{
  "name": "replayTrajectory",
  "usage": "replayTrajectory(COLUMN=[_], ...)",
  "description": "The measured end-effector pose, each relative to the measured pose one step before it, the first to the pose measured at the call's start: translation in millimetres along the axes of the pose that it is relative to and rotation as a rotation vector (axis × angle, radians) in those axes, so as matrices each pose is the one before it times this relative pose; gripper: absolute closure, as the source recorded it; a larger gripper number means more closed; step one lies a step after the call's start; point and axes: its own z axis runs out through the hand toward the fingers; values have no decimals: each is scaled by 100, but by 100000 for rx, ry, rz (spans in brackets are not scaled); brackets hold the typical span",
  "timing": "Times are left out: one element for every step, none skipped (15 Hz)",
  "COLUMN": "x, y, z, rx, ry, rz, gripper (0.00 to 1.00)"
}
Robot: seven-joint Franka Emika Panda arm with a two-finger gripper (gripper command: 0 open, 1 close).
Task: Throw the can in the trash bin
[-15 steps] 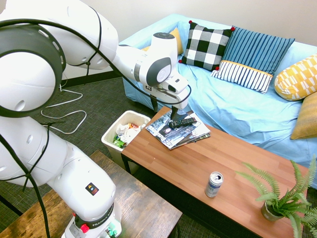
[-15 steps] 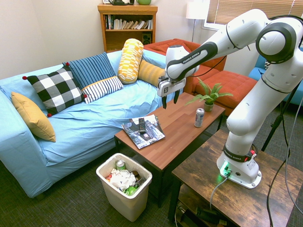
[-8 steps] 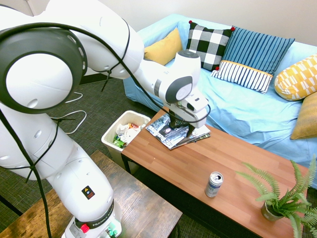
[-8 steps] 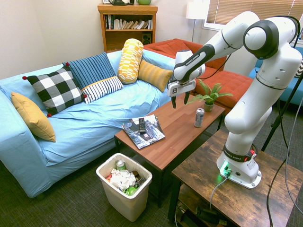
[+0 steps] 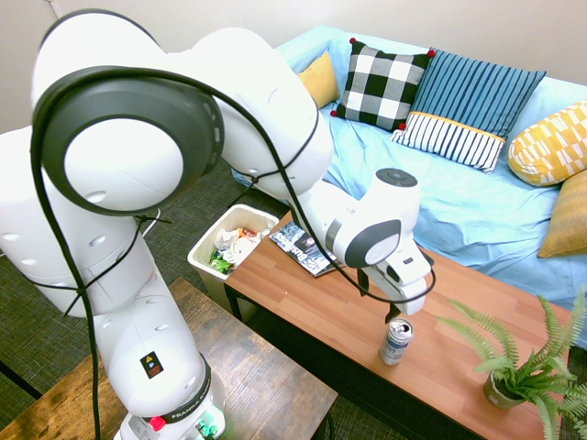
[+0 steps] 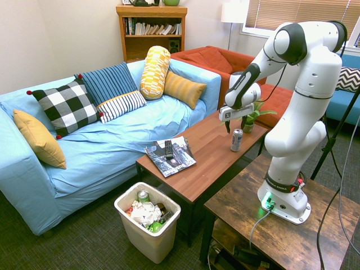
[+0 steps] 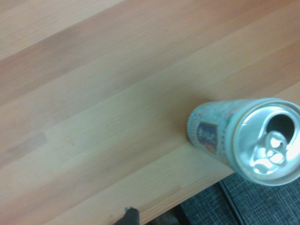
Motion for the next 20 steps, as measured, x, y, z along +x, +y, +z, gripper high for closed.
replayTrajectory(x=[789,696,531,391,141,-101,-155,-156,-130,48,139,264,240,233,162,110,36,59,129,158], y=[312,226,121,-3,-131,-284,-419,-438,-414,-327,-254,-225,-195,-208,-222,-201,-163,-112,-86,-11], z=[452,341,327,388,536,567,486,500,649,662,763,719,701,646,603,441,364,257,187,223], rx=[-184,-374,-378,-183,-146,29,31,26,-445,-790,-1062,-813,-566,-504,-669,-573,-398,-241,-31,-68], ry=[296,114,138,272,-176,-670,-792,-654,-662,-605,-330,-102,-180,-277,-313,-164,-274,-207,-225,-330], rz=[1653,1491,1345,1286,923,868,809,680,344,249,215,644,362,124,351,211,64,-55,-281,-62], gripper=[0,0,0,0,0,0,0,0,0,0,0,0,0,0,0,0,100,100,100,100])
